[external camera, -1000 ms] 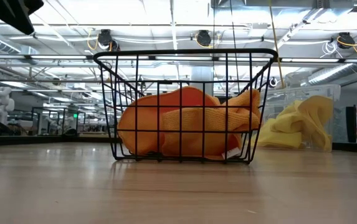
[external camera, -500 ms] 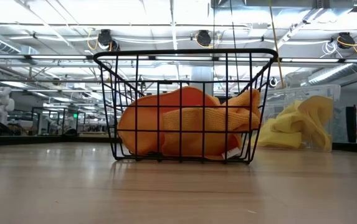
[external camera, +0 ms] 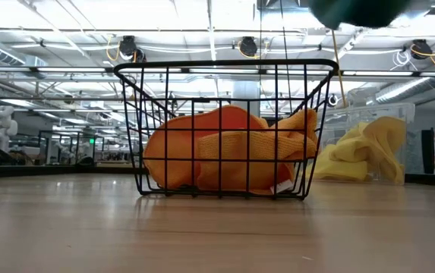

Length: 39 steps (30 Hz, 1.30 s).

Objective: Sort microfiber towel by color & place in baskets
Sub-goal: Put the blue microfiber towel into the gray bin

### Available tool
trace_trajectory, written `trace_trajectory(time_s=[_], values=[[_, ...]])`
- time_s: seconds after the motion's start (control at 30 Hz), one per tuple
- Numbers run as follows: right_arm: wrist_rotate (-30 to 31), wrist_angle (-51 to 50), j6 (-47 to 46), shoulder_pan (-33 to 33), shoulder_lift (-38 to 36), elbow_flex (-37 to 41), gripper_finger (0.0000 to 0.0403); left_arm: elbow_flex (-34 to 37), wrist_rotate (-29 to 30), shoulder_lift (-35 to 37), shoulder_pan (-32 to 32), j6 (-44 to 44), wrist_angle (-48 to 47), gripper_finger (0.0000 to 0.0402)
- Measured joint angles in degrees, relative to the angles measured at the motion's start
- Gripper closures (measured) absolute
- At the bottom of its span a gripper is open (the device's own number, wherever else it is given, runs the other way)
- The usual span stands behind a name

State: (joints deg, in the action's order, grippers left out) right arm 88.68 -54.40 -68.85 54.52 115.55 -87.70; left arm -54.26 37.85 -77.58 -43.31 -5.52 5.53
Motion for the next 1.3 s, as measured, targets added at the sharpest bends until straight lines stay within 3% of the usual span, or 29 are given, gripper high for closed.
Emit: trace_trajectory(time_s=[0.13, 0.23, 0.43, 0.63, 0.83, 1.13, 1.3], values=[[0.8, 7.3, 11.3, -4.6, 0.3, 0.0, 0.039, 0.0, 0.0, -3.3, 1.8, -2.8, 3.5, 0.0145], [0.4, 12.5, 14.7, -7.7, 0.7, 0.0, 0.039, 0.0, 0.0, -5.3, 3.3, -2.9, 5.5, 0.0109], [-8.7, 22.2, 27.0, -12.0, 0.8, 0.0, 0.0389, 0.0, -0.5, -8.7, 5.5, -5.7, 10.3, 0.007], [-14.0, 34.5, 41.2, -13.7, 0.8, 0.0, 0.0389, 0.0, -1.7, -9.5, 5.4, -10.3, 15.3, 0.0066], [-14.3, 44.0, 51.4, -14.1, 0.8, 0.0, 0.0389, 0.0, -4.6, -9.5, 5.1, -14.5, 18.5, 0.0065], [-18.7, 46.5, 54.8, -15.9, 0.8, 0.0, 0.0389, 0.0, -4.6, -9.5, 0.6, -26.3, 23.0, 0.009], [-20.0, 47.4, 56.1, -16.9, 0.8, 0.0, 0.0389, 0.0, -2.9, -9.5, 0.8, -25.1, 21.4, 0.0103]])
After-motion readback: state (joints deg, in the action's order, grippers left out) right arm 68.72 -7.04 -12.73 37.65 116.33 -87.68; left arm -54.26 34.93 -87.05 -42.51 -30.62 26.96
